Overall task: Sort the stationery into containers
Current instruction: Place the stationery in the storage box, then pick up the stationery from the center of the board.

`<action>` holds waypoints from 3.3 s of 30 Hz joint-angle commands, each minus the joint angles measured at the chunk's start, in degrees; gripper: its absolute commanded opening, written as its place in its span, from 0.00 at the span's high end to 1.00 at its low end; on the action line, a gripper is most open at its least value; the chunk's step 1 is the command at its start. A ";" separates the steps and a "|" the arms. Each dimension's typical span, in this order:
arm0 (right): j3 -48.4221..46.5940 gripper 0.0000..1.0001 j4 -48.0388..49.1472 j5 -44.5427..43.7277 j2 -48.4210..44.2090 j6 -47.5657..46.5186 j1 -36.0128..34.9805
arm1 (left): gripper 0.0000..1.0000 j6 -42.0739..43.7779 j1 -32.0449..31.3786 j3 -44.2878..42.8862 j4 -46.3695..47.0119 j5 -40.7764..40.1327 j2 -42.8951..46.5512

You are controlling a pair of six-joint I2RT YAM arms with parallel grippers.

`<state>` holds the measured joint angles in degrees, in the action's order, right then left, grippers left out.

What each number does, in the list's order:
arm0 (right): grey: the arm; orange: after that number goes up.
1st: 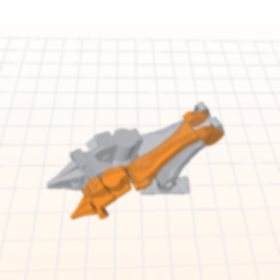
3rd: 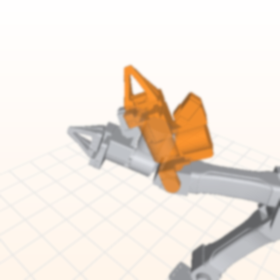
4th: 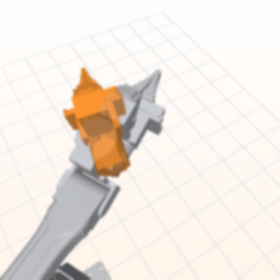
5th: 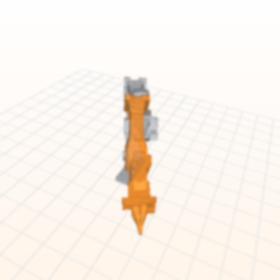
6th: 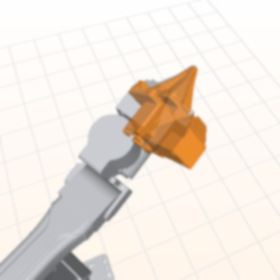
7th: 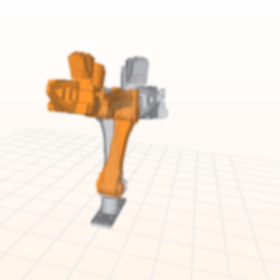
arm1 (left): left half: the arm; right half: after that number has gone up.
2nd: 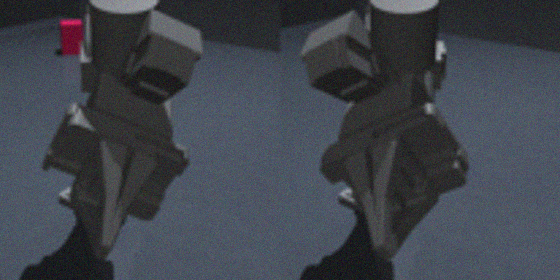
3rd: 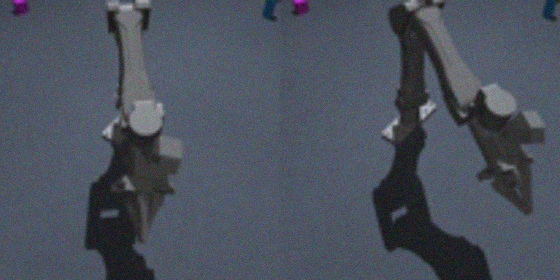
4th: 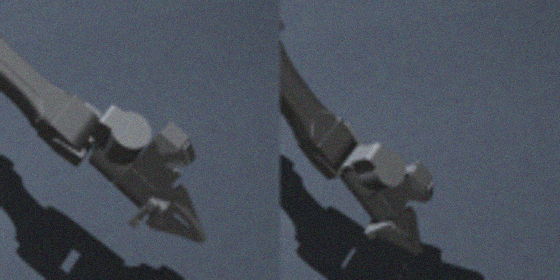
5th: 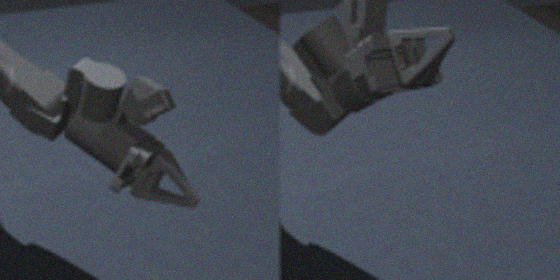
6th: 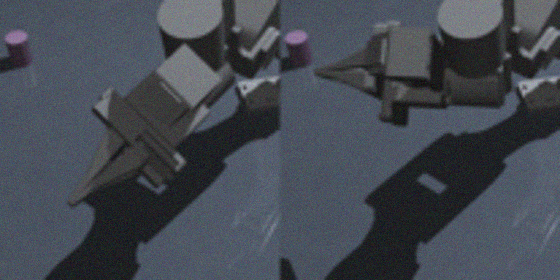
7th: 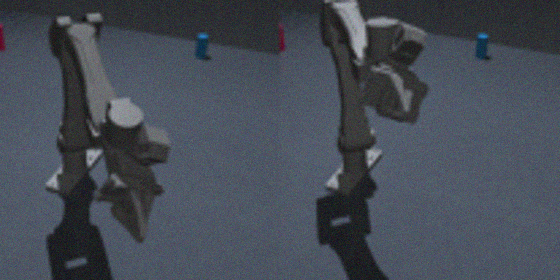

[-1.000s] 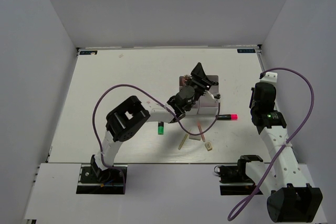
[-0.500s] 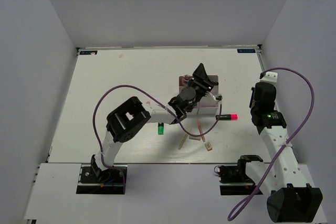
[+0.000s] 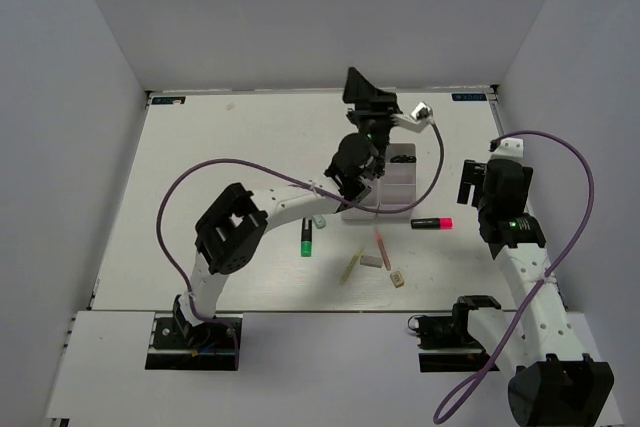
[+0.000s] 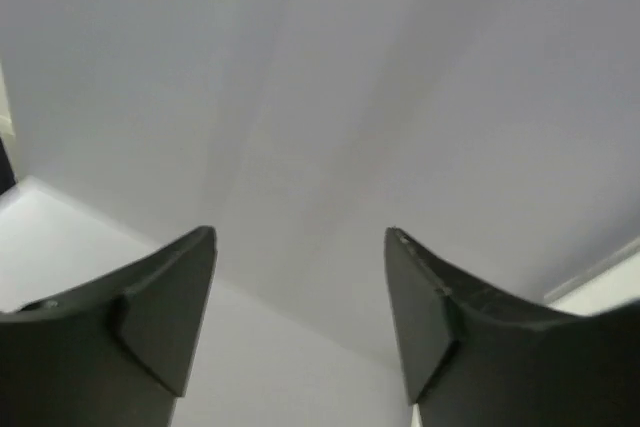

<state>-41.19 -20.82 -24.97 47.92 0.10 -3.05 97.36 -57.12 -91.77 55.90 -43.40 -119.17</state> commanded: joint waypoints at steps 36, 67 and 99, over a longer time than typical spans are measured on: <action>-5.21 0.17 -8.10 39.48 -0.29 -11.61 -0.03 | 0.00 -67.10 1.05 -41.14 -82.16 -25.80 22.05; -3.81 0.51 -10.21 41.06 0.24 -13.72 -0.38 | 0.14 -119.58 28.91 26.64 -108.73 49.56 32.44; -3.20 0.51 -10.38 41.76 0.60 -14.16 -0.20 | 0.25 -136.21 24.88 11.97 -102.82 30.67 9.23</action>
<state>-45.08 -31.59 15.68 48.38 -13.21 -3.11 -38.44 -30.26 -77.08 -45.69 -8.62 -109.14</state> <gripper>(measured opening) 0.491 0.759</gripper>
